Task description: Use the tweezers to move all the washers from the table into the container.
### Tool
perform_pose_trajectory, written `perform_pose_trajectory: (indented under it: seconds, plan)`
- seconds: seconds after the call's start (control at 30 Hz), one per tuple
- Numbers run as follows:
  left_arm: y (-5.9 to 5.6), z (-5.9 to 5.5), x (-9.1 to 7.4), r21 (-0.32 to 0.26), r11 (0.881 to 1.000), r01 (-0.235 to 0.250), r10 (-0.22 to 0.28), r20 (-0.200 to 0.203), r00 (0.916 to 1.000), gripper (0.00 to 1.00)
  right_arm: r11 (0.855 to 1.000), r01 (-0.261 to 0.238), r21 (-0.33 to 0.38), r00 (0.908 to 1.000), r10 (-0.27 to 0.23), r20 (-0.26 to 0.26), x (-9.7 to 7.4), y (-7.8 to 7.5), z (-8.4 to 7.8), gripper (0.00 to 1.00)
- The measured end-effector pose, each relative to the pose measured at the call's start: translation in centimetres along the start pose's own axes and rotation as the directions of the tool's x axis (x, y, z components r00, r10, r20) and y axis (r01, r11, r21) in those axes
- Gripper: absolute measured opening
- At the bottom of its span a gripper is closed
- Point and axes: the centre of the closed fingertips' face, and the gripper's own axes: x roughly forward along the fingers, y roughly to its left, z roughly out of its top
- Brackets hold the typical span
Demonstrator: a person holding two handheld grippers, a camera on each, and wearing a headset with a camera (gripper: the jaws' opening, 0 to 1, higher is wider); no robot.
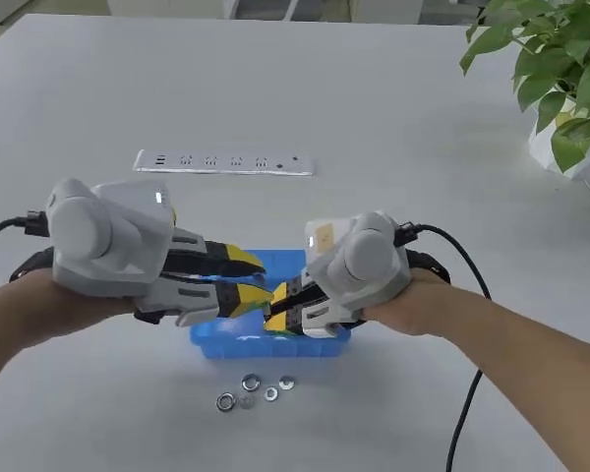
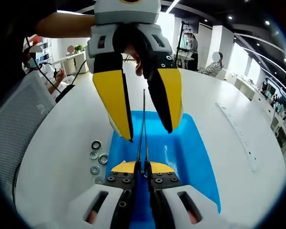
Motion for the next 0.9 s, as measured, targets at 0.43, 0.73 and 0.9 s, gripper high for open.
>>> perform_pose_trajectory:
  seconds: [0.43, 0.73, 0.9]
  plan:
    - [-0.4, -0.1, 0.0, 0.024, 0.999, 0.04, -0.04, -0.005, 0.9992, 0.08, 1.0, 0.0, 0.004, 1.0, 0.0, -0.003, 0.0, 0.0, -0.1, 0.1]
    - [-0.3, 0.5, 0.0, 0.041, 0.998, 0.045, -0.045, -0.003, 0.999, 0.06, 1.0, 0.003, -0.004, 0.9999, -0.004, -0.013, -0.2, 0.0, 0.5, 0.12]
    - [-0.1, 0.9, -0.4, 0.049, 0.998, 0.041, -0.041, -0.011, 0.9991, 0.06, 1.0, 0.013, 0.001, 0.9999, -0.013, -0.006, -0.5, -0.2, 0.9, 0.12]
